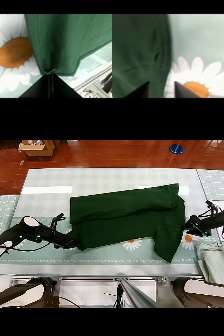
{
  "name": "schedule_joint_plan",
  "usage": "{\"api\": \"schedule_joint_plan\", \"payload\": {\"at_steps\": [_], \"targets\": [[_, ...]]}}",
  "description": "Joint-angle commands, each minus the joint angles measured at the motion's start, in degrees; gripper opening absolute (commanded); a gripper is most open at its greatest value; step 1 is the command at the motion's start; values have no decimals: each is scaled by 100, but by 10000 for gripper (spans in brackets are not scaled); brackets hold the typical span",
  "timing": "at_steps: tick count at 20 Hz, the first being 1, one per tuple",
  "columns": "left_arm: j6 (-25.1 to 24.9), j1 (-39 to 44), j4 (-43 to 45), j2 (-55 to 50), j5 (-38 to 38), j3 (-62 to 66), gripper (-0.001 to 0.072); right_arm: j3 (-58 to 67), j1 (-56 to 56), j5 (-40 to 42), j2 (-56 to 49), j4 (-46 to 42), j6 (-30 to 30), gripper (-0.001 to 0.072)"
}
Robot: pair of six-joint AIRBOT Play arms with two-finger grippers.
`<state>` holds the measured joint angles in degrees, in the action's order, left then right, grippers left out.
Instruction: Fold the shirts.
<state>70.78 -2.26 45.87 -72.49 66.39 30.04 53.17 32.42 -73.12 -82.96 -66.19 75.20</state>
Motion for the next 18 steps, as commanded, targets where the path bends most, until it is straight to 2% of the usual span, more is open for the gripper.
{"api": "schedule_joint_plan", "payload": {"at_steps": [1, 5, 10, 14, 16, 18], "targets": [[-229, 2, -120, -4, 7, 0, 20, -251, -90, 693, -2, 181, 146, 289], [-656, 0, -507, 11, 20, 2, 20, -243, -435, 807, 7, 188, 144, 24], [-859, -33, -616, 660, 514, 468, 20, 122, -439, 597, 848, 179, -210, 23], [-702, -535, -756, 1567, 413, 1088, 19, 710, -446, 1440, 1716, 542, -208, 22], [-686, -730, -756, 1648, 221, 1283, 19, 988, -586, 1615, 1722, 1001, -330, 22], [-686, -741, -758, 1600, -157, 1349, 19, 1119, -981, 2081, 1626, 992, -350, 22]]}}
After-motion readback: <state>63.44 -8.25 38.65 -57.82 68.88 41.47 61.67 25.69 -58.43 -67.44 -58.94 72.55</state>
